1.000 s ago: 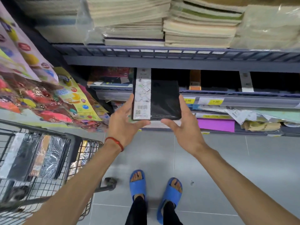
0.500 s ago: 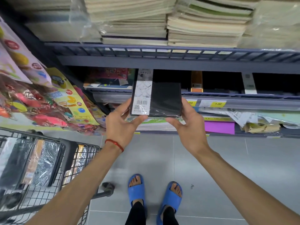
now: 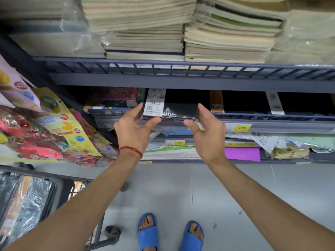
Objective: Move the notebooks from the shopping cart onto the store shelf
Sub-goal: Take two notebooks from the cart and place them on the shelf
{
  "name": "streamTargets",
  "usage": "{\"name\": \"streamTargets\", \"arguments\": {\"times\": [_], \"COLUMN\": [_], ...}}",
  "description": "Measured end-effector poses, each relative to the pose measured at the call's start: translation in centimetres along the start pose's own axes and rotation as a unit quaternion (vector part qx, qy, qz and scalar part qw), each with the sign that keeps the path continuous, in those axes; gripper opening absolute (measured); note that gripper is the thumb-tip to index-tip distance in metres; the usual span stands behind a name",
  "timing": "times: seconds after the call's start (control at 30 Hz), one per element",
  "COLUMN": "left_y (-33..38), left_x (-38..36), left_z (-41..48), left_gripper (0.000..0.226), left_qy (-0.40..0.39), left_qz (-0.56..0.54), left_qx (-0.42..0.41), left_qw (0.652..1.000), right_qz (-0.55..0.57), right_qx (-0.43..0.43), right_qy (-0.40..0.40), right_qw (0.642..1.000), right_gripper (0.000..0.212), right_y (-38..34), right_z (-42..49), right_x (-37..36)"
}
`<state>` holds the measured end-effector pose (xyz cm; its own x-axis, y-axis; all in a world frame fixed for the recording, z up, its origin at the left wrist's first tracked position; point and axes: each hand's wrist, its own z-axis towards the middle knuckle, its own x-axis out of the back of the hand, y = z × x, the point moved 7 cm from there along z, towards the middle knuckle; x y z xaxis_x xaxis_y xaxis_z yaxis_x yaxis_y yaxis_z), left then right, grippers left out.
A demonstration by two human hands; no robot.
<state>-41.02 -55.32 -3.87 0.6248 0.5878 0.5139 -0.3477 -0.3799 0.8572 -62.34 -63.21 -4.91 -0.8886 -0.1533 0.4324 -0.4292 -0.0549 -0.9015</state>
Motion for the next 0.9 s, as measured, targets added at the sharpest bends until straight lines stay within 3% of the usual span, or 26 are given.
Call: {"name": "streamTargets", "arguments": {"times": [0.33,0.5,0.7,0.8,0.9], "left_y": [-0.2,-0.5,-0.6,0.5,2.1], "left_x": [-0.7,-0.9,0.6,2.4,5.0], "left_z": [0.7,0.0,-2.5,-4.8,-7.3], "left_gripper": [0.072,0.069,0.057,0.051,0.046], "left_qy": [0.011,-0.004,-0.041,-0.093,-0.129], "left_qz": [0.088,0.089,0.111,0.186,0.289], "left_qx": [0.011,-0.023,-0.092,-0.156,-0.229], "left_qw": [0.996,0.996,0.989,0.966,0.921], "right_qz": [-0.225,-0.231,-0.268,-0.315,-0.364], "right_qx": [0.036,0.036,0.050,0.054,0.066], "right_qy": [0.004,-0.017,0.011,0.000,-0.006], "right_qw": [0.974,0.972,0.962,0.948,0.929], "right_gripper": [0.064,0.062,0.038,0.033,0.032], "right_y": [-2.0,-1.8,-2.8,-4.4,-6.7], "right_z": [1.1,0.7,-3.8,-7.1,-10.2], "right_x": [0.3,0.1,1.1,1.2,1.7]}}
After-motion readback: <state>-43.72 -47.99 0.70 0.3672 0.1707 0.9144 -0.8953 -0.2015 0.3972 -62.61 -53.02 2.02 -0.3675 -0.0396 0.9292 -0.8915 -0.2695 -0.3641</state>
